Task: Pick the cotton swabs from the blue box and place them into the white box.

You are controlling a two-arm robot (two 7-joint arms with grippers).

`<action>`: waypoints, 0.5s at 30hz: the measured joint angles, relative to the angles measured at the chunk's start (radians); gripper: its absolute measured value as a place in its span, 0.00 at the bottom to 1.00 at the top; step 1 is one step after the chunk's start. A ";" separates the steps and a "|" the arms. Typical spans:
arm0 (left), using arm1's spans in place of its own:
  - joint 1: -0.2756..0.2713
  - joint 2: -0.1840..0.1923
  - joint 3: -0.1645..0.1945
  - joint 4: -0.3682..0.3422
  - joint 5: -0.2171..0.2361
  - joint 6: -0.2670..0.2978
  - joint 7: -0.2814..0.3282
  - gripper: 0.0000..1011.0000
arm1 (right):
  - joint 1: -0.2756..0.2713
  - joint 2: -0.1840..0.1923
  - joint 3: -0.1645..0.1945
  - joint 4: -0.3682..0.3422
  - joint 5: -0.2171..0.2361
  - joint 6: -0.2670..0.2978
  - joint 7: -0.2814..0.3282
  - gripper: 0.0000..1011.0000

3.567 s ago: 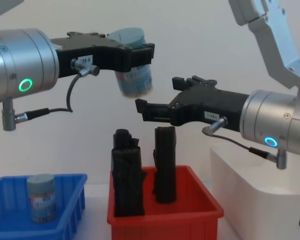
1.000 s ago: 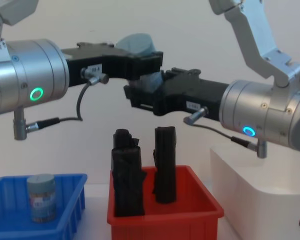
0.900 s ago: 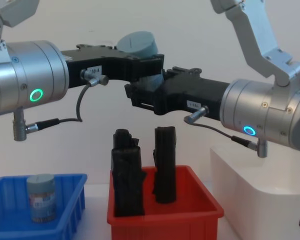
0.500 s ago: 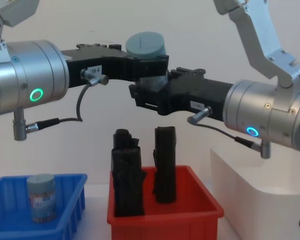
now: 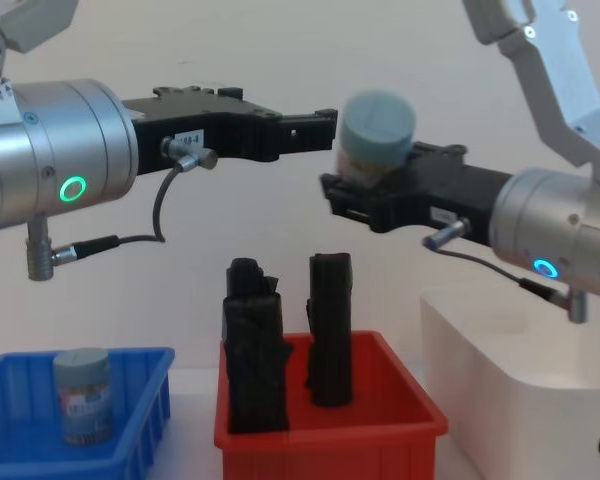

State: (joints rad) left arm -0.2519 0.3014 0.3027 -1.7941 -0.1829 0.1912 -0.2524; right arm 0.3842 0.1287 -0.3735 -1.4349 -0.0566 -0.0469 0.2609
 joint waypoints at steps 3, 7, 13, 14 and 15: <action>0.000 0.000 0.000 0.000 0.000 0.000 0.000 0.99 | -0.006 0.007 0.007 -0.003 -0.003 0.008 -0.030 0.67; 0.000 0.000 0.000 0.000 0.000 0.000 0.000 0.99 | -0.015 0.017 0.017 -0.009 -0.005 0.019 -0.073 0.67; 0.000 0.000 0.000 0.000 0.000 0.000 0.000 0.99 | -0.032 0.031 0.034 -0.019 -0.003 0.039 -0.145 0.67; 0.000 0.000 0.000 0.000 0.000 0.000 0.000 0.99 | -0.035 0.033 0.036 -0.021 -0.002 0.042 -0.156 0.67; 0.000 0.000 0.000 0.000 0.000 0.000 0.000 0.99 | -0.039 0.037 0.041 -0.023 0.000 0.047 -0.174 0.67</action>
State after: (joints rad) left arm -0.2519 0.3014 0.3027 -1.7941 -0.1829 0.1912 -0.2524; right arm 0.3452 0.1654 -0.3327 -1.4580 -0.0565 -0.0003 0.0866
